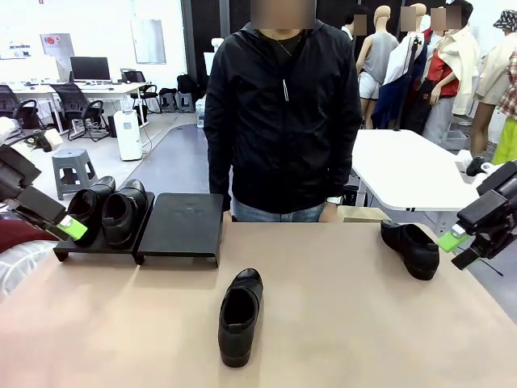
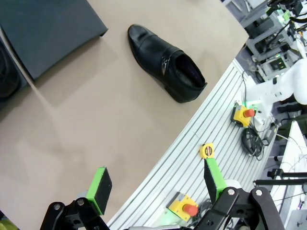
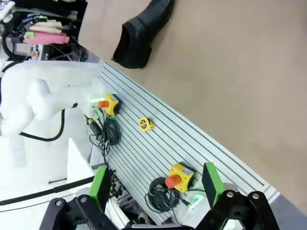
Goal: Organize the shoes by placing them on the stand.
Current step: Pick up one Shoe and place it in the middle of the table, then place the Shoe from the middle of the table onto the Shoes Stand.
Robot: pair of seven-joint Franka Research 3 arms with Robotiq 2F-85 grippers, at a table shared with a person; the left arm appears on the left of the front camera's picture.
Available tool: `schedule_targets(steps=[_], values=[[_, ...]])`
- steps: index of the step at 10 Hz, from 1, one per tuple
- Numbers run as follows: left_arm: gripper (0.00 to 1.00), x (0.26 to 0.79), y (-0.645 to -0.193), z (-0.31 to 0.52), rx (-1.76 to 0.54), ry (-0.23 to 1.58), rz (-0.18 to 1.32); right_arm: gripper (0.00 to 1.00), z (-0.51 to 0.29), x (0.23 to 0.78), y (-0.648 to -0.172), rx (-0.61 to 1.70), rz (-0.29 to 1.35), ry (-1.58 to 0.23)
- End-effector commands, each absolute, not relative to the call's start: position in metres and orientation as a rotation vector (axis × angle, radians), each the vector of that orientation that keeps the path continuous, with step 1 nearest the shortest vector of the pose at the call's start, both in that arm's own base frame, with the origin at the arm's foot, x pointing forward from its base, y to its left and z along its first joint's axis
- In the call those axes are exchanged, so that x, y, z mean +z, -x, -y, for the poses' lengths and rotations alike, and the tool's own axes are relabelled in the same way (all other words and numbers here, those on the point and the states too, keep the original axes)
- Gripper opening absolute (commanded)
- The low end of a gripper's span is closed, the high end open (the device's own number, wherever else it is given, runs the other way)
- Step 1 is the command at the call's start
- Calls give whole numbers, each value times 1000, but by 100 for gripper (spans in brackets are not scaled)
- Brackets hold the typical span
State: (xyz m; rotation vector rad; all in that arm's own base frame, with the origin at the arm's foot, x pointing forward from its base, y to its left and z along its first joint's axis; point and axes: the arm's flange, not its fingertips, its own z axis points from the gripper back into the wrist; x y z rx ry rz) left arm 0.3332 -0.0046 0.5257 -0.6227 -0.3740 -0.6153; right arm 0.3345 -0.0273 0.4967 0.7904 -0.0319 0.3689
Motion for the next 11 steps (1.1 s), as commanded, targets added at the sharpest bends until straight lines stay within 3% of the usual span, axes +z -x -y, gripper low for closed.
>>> schedule_targets(steps=[1,11], values=[[100,525,-334,5,-615,642,390,100,33,501,-330,393,22,-780],[100,525,-334,5,-615,642,390,100,33,501,-330,393,22,-780]])
